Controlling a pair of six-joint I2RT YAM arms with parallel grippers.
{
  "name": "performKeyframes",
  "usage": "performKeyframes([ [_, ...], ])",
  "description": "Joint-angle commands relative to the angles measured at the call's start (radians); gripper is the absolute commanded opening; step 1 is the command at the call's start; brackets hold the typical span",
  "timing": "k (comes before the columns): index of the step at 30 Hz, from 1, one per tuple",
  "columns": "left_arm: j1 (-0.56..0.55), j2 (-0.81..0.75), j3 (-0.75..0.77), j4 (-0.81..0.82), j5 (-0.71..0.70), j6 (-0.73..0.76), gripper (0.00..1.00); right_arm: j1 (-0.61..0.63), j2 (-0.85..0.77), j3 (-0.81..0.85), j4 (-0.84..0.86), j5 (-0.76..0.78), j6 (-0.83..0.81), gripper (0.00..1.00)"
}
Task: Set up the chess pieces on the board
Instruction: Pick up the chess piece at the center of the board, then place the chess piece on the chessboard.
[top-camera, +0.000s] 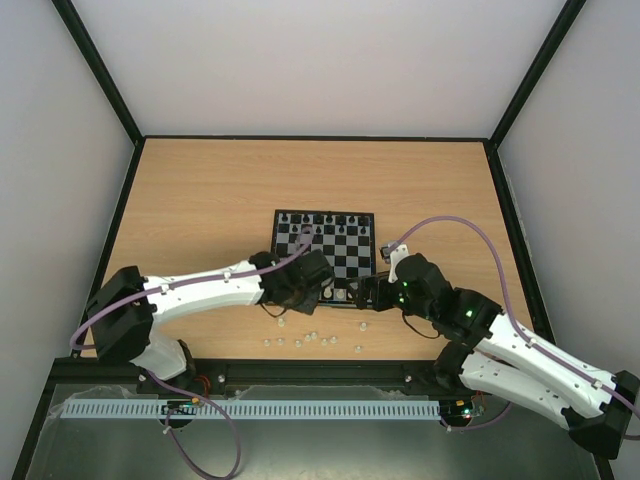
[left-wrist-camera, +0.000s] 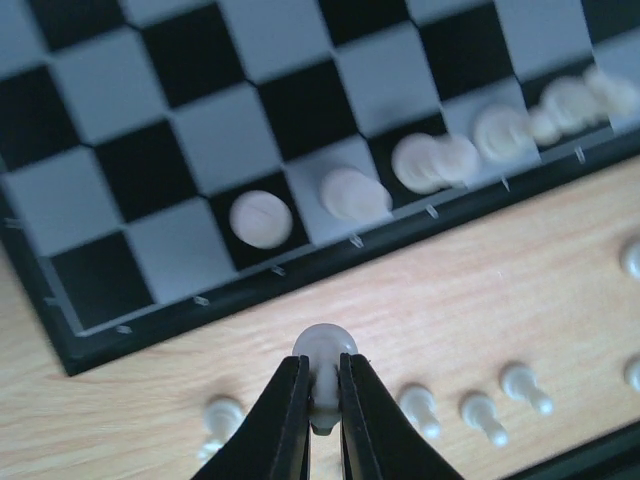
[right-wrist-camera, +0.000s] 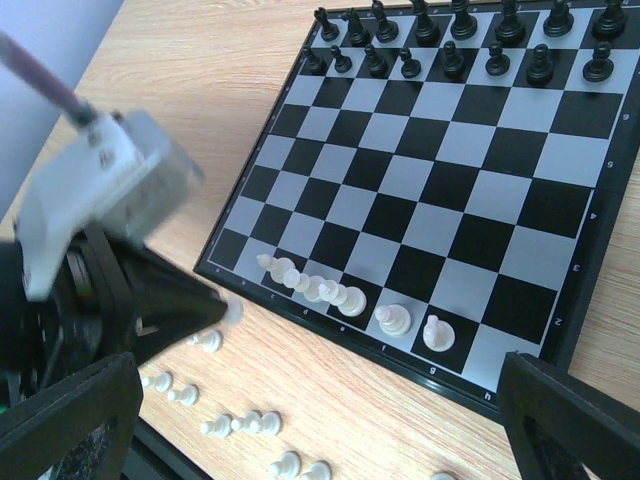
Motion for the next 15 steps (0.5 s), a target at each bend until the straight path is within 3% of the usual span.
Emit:
performKeyframes([
  [1,0.057,-0.030,0.072,-0.148,-0.098,-0.072,0.07,-0.002,-0.021,-0.003,0.002,-0.027,-0.014,0.98],
  [8,0.089,-0.003,0.105,-0.179,-0.180,-0.126,0.08,-0.003,-0.018,-0.006,0.016,-0.055,-0.026,0.98],
  [15,0.110,0.014,0.035,-0.099,-0.153,-0.123,0.08,-0.003,-0.019,-0.005,0.015,-0.065,-0.027,0.98],
])
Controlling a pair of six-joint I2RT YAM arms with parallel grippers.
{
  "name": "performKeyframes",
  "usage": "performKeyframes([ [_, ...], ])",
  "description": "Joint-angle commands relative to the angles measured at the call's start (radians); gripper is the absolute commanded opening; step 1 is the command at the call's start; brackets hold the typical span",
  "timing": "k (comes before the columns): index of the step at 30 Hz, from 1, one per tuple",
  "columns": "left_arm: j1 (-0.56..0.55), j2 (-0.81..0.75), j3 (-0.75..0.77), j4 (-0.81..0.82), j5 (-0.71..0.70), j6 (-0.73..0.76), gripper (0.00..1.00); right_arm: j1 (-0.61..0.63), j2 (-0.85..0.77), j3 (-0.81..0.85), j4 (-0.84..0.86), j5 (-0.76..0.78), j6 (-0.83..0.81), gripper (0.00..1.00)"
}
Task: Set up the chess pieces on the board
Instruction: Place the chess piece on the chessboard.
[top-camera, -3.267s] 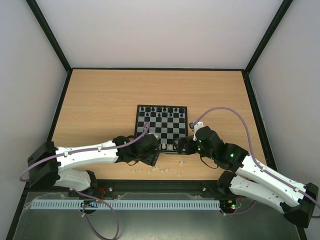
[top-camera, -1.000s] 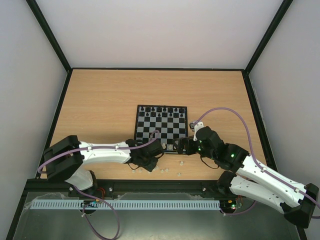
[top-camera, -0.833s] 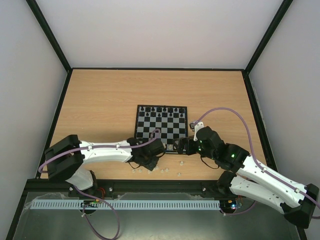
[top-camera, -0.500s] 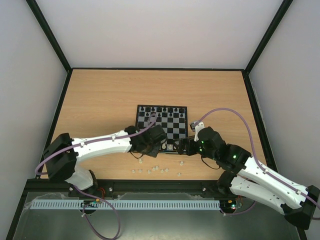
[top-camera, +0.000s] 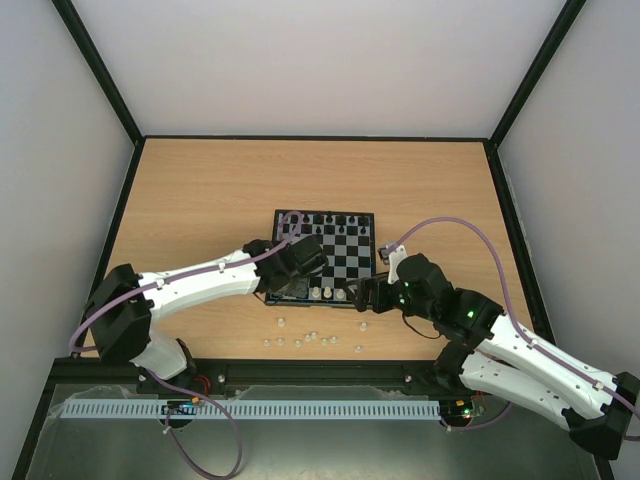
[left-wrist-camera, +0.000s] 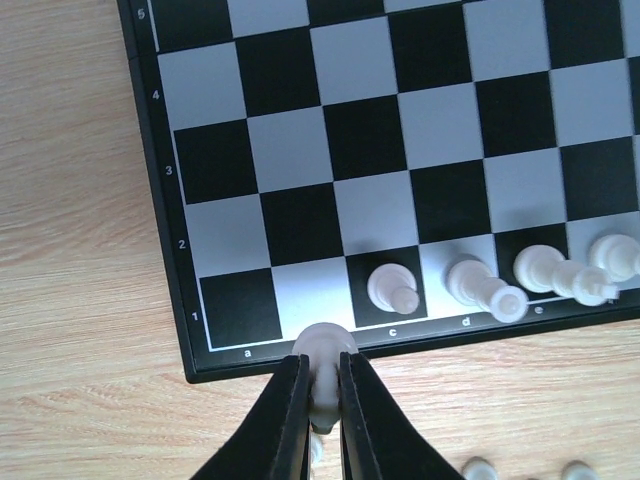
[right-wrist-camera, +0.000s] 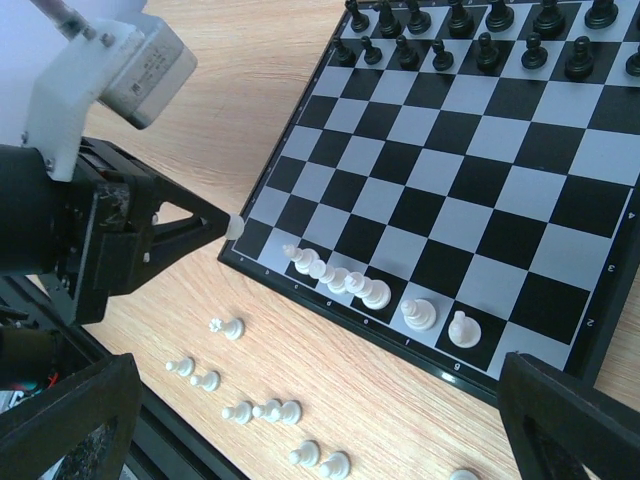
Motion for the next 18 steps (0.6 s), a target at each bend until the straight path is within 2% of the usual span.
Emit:
performKeyframes([
  [1,0.018,0.022,-0.049,0.030,-0.004,-0.009,0.08,-0.003,-0.010,-0.006,0.009,-0.013,-0.016,0.98],
  [18,0.042,0.086,-0.103,0.118,0.040,0.027,0.08,-0.003,-0.001,-0.009,0.012,-0.004,-0.012,0.98],
])
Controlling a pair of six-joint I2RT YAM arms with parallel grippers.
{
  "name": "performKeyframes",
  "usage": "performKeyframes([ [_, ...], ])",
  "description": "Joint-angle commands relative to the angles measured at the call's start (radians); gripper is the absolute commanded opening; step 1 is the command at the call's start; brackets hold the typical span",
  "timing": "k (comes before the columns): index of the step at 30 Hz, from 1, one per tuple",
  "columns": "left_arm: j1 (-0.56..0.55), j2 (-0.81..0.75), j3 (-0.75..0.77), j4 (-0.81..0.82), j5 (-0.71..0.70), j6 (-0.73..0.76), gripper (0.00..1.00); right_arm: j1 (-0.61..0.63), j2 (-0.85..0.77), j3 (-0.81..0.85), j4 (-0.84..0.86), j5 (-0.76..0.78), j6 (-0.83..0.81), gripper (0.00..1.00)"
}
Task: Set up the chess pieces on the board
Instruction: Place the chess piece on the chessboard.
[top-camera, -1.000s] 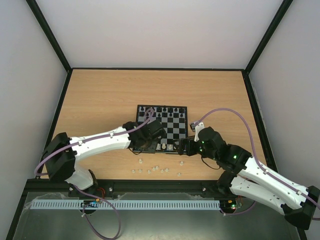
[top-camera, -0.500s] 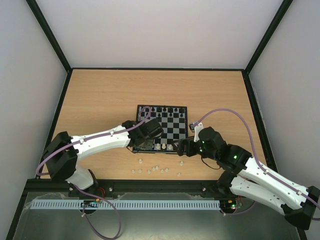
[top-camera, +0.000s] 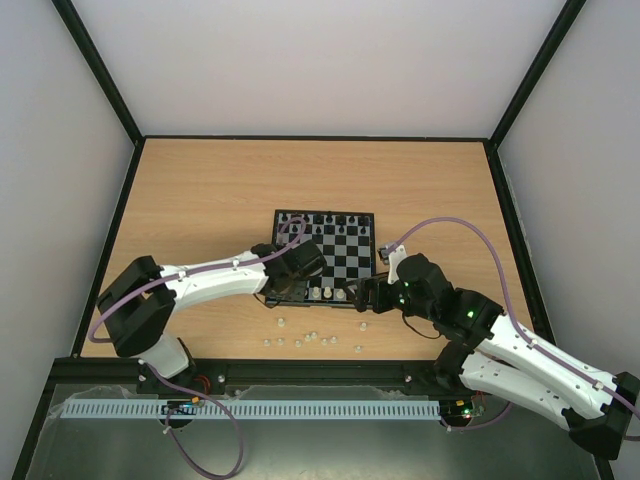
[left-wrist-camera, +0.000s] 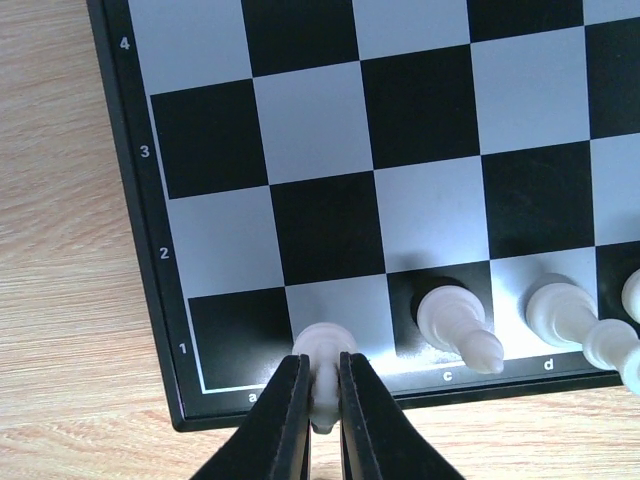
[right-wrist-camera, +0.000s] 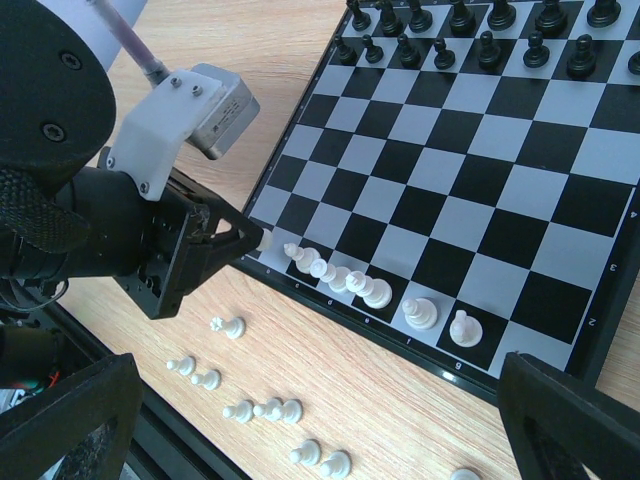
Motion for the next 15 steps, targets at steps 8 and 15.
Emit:
performKeyframes([
  [8,0.005,0.039,-0.009,0.019,0.031,0.003,0.08,-0.002,-0.001,-0.011,0.011,-0.002,-0.013,0.98],
  [15,0.005,0.054,-0.004,0.014,0.028,0.004,0.11,-0.002,-0.002,-0.011,0.012,-0.005,-0.012,0.98],
])
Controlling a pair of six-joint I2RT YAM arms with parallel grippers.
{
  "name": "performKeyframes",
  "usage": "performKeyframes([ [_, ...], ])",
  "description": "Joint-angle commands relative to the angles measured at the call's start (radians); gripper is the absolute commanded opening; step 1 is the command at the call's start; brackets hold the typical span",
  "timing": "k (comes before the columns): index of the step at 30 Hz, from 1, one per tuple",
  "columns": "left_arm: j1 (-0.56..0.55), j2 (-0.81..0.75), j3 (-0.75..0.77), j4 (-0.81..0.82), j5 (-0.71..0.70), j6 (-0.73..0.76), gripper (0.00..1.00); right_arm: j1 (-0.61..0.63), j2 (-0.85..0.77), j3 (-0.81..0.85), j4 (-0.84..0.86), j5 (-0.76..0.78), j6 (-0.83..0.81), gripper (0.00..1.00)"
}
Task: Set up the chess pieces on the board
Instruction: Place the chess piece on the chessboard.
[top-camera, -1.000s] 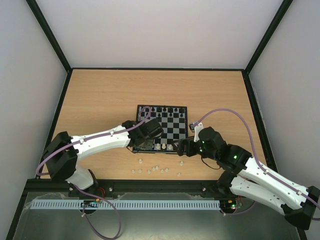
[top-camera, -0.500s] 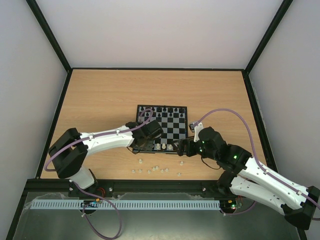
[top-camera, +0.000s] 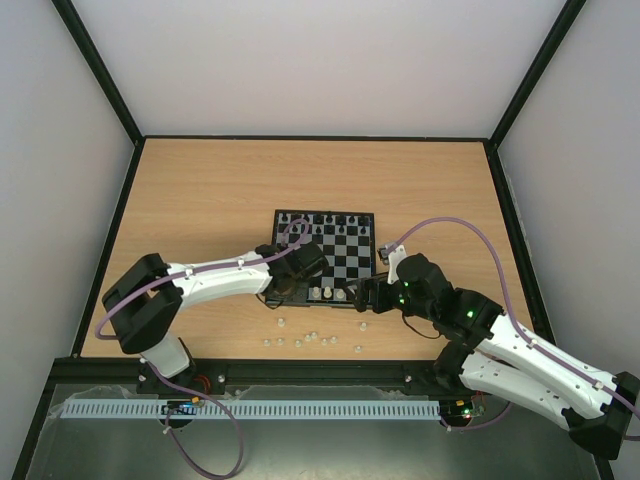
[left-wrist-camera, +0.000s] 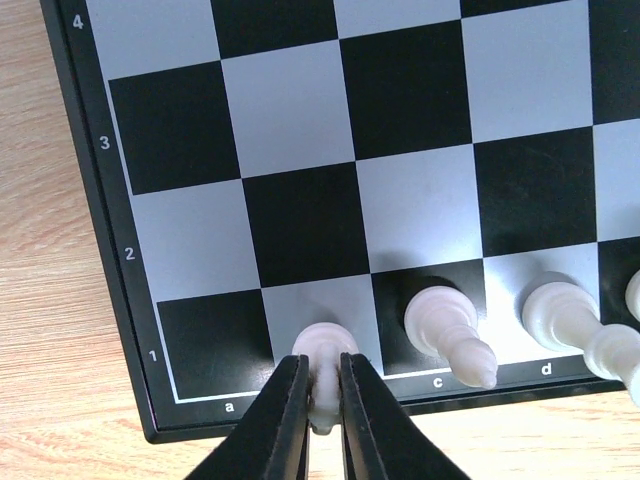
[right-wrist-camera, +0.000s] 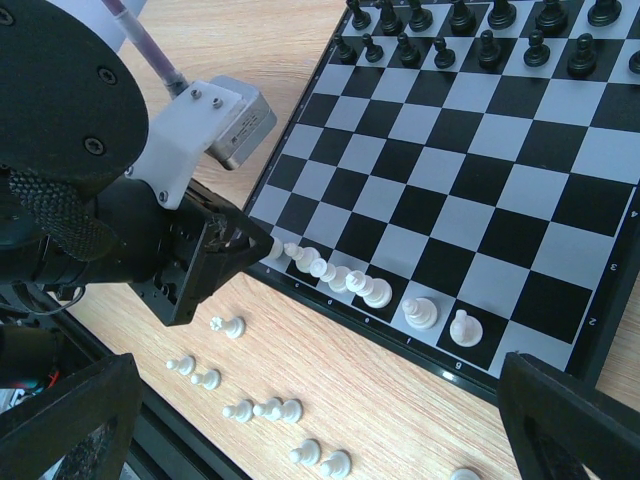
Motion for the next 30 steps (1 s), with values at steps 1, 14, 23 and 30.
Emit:
performKeyframes([
  [1,0.005,0.024,-0.002,-0.010,0.003,0.005,0.12,-0.002,-0.005,-0.012,0.011,-0.005,-0.012,0.98],
  [14,0.005,0.034,0.020,-0.021,-0.014,0.008,0.22,-0.003,-0.009,-0.014,0.011,-0.014,-0.012,0.98],
  [23,0.005,0.040,0.035,-0.022,-0.022,0.014,0.22,-0.003,-0.007,-0.018,0.016,-0.017,-0.012,0.98],
  [30,0.005,0.055,0.039,-0.017,-0.025,0.019,0.15,-0.003,-0.005,-0.018,0.018,-0.020,-0.012,0.98],
])
